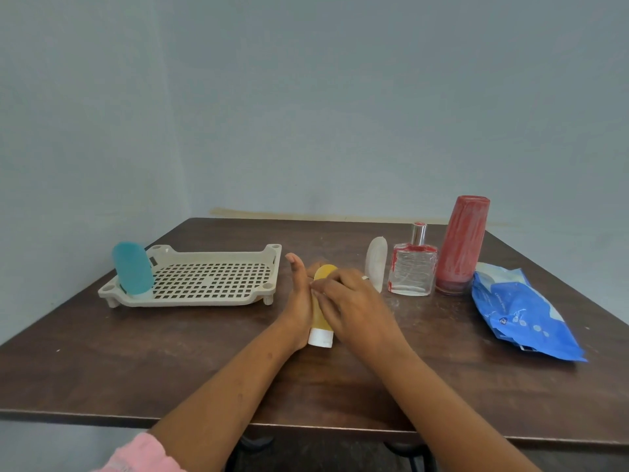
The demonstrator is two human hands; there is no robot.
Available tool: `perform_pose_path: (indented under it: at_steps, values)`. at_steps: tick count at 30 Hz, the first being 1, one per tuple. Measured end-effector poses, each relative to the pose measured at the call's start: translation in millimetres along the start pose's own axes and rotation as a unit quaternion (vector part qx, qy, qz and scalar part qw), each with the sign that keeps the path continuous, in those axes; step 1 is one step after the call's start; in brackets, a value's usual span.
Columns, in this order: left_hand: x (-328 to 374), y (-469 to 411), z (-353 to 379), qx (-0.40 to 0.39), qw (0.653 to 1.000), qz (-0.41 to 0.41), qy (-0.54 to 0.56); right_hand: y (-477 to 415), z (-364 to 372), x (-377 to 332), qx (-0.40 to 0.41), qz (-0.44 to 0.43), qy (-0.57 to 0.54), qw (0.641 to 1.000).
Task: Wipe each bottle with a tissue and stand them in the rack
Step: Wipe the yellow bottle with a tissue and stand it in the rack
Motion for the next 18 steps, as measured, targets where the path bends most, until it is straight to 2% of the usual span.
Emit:
perform_pose_path:
  at_steps: [3, 5, 7, 11, 18]
  values:
    - [1, 2, 2, -0.009, 1.0, -0.004, -0.01, -14, -2, -1, -0.005, -0.016, 0.047, 0.999]
    - [0, 2, 0, -0.013, 0.999, -0.017, -0.024, -23, -5, 1, -0.016, 0.0, 0.057, 0.998]
    - [1, 2, -2, -0.015, 0.999, -0.028, -0.039, -31, -7, 7, 0.008, 0.016, 0.061, 0.998]
    - [3, 4, -1, -0.018, 0.998, -0.042, -0.042, -28, -4, 31, -0.013, 0.146, -0.035, 0.989]
    - [0, 1, -4, 0.0, 0.997, -0.059, -0.045, 0, -6, 38, 0.013, 0.237, -0.157, 0.959]
Point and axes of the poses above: each hand's wrist, its own y-axis away from the middle knuckle, its own z-axis out of the palm, x = y × z, the point moved 3 cm from there along -y, towards the middle knuckle, and after that the axes turned 7 degrees about -x, right-handed, at the moved point
